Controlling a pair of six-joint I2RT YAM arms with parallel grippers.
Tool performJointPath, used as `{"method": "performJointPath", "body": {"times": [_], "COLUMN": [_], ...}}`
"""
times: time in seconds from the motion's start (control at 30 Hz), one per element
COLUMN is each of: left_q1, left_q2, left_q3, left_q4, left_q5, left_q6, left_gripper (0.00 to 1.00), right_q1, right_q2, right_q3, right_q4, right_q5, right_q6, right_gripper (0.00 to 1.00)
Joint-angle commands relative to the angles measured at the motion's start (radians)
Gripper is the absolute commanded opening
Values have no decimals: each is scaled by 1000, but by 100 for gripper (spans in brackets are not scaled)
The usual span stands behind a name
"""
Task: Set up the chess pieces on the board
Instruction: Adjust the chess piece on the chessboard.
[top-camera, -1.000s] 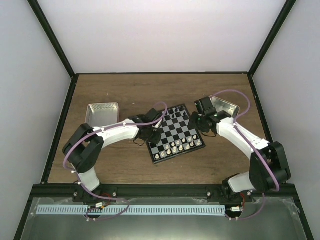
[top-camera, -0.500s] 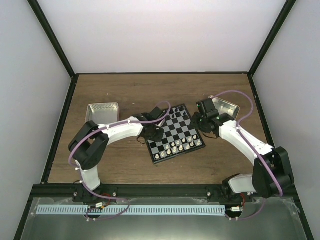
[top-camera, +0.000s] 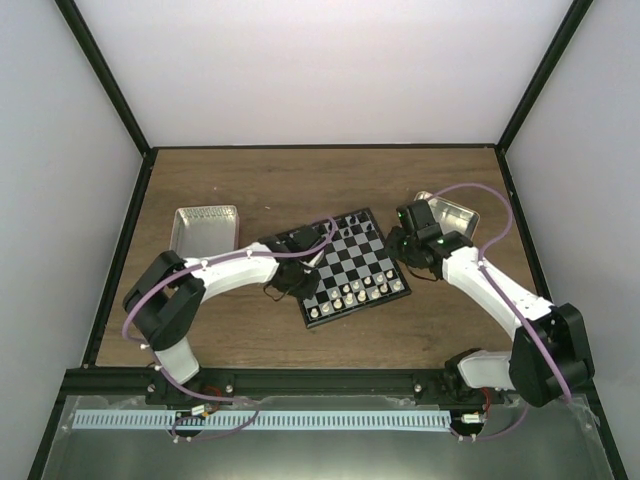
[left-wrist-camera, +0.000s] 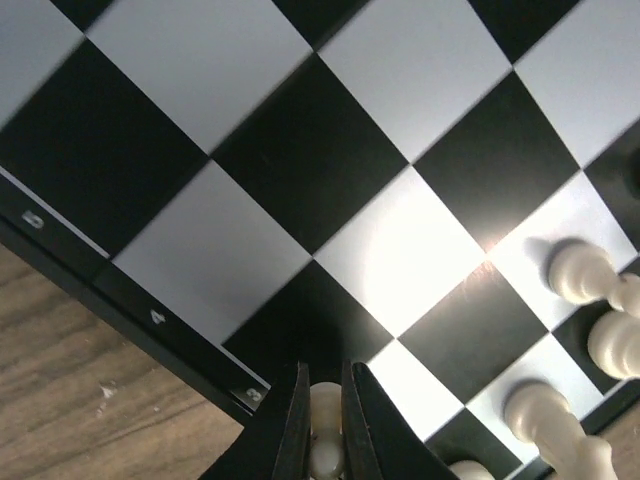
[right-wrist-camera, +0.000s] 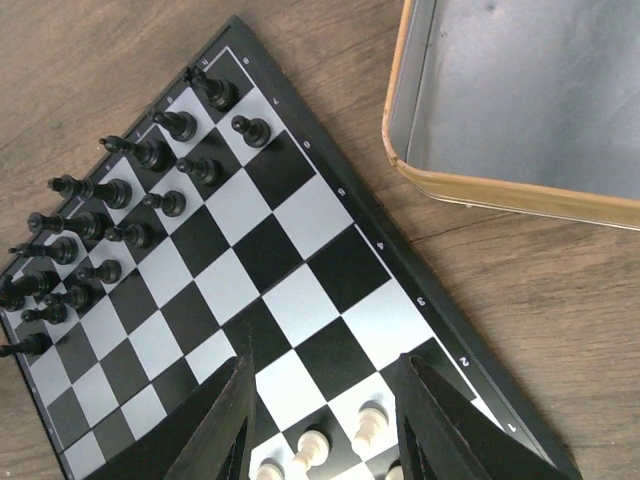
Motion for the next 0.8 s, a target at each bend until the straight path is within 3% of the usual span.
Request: {"method": "performJointPath", "body": {"times": [0.0, 0.47, 0.77], "left_q1": [-20, -39, -39], "left_q2": [-33, -22, -53], "left_q3": [-28, -30, -9], "left_q4": [-5, 29, 20], "left_q5": [48, 57, 52], "left_q6": [-2, -9, -7], "left_gripper": [10, 14, 25], "right_q1": [-9, -9, -11], "right_q2": [-28, -42, -53], "right_q3": [-11, -27, 0], "right_q4": [2, -3, 5], "right_q5": [28, 28, 73], "right_q6": [7, 18, 15], "right_gripper": [40, 40, 42]}}
